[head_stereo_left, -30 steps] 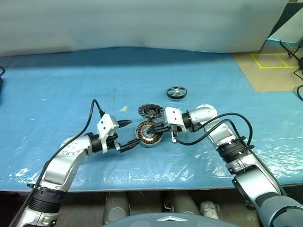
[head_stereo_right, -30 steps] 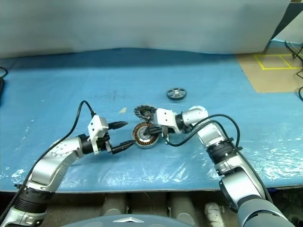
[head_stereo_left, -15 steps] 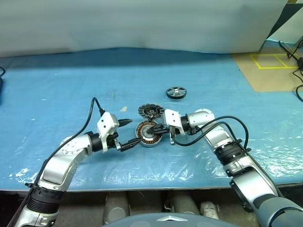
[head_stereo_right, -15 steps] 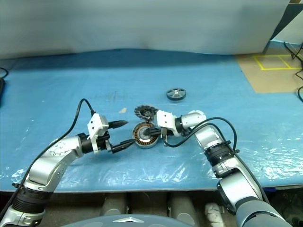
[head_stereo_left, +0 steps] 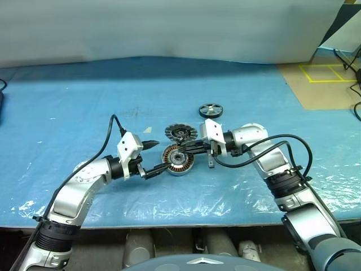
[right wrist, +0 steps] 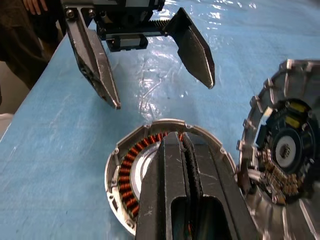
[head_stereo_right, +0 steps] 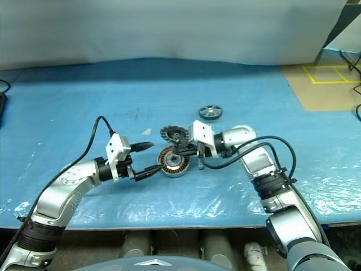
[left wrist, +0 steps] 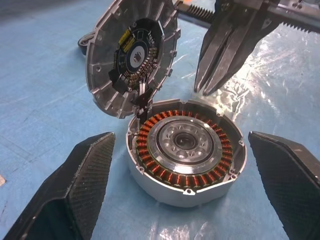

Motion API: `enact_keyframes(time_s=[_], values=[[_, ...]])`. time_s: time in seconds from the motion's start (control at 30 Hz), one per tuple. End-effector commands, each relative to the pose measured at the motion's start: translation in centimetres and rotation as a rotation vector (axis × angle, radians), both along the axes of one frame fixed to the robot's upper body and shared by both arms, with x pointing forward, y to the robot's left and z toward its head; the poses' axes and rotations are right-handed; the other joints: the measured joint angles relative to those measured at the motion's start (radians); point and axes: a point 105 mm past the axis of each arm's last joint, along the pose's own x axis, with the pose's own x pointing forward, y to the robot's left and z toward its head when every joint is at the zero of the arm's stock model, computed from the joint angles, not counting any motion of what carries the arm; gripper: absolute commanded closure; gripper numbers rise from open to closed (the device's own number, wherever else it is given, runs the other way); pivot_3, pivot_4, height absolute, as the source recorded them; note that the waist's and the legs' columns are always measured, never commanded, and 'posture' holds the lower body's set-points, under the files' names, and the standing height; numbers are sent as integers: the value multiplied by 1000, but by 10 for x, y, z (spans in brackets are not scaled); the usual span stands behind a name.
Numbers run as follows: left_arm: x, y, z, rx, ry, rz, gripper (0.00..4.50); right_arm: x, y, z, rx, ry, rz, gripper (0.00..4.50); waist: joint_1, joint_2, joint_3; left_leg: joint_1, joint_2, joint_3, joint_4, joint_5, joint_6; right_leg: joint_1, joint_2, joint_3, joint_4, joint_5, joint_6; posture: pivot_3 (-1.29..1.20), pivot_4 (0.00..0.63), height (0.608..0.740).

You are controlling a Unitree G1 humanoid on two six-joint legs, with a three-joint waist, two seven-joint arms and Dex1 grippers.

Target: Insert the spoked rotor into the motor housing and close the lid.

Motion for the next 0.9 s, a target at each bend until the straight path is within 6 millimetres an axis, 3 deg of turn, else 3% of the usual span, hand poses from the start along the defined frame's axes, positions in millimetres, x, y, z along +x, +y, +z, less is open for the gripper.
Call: enact_keyframes(time_s=[0.03,0.13,0.2,0.3,0.37,0.5,0.77,0.9], values=[[0,6,5,-5,-24,-8,0,2,-18,5,9,-11,-68,4466,2,0,0,0,0,0,0,0,0,0,0,0,0,0,0,0,150,740],[2,3,1,-8,-25,-1,0,33,-56,7,-52,-58,-274,4466,1,0,0,0,0,0,0,0,0,0,0,0,-1,0,0,0,150,740],[-1,-4,-2,-16,-23,0,0,58,-80,17,-95,-143,-398,4075,-1,0,0,0,-1,0,0,0,-1,0,0,1,0,0,0,0,150,740],[-4,-10,-6,-21,-18,-3,0,90,-98,38,-109,-290,-524,3267,-6,0,0,1,-1,2,0,0,-1,0,0,2,1,0,0,0,150,740],[-2,-12,-7,-21,-21,1,0,103,-102,46,-111,-333,-559,2570,-6,0,0,-1,0,3,-1,0,-1,0,1,2,1,0,0,0,150,740],[5,-6,-5,-21,-36,15,0,124,-101,52,-113,-339,-614,2570,-5,0,0,-5,0,4,-1,2,2,-3,1,2,1,0,-1,0,150,740],[5,4,-9,-21,-46,48,0,138,-94,40,-96,-265,-667,2570,1,0,0,-18,0,4,5,2,3,-19,0,1,8,0,-1,0,150,740],[2,4,-10,-21,-49,58,0,139,-94,30,-114,-243,-682,2570,1,0,0,-17,1,4,6,1,6,-20,0,1,15,-2,-4,0,150,740]])
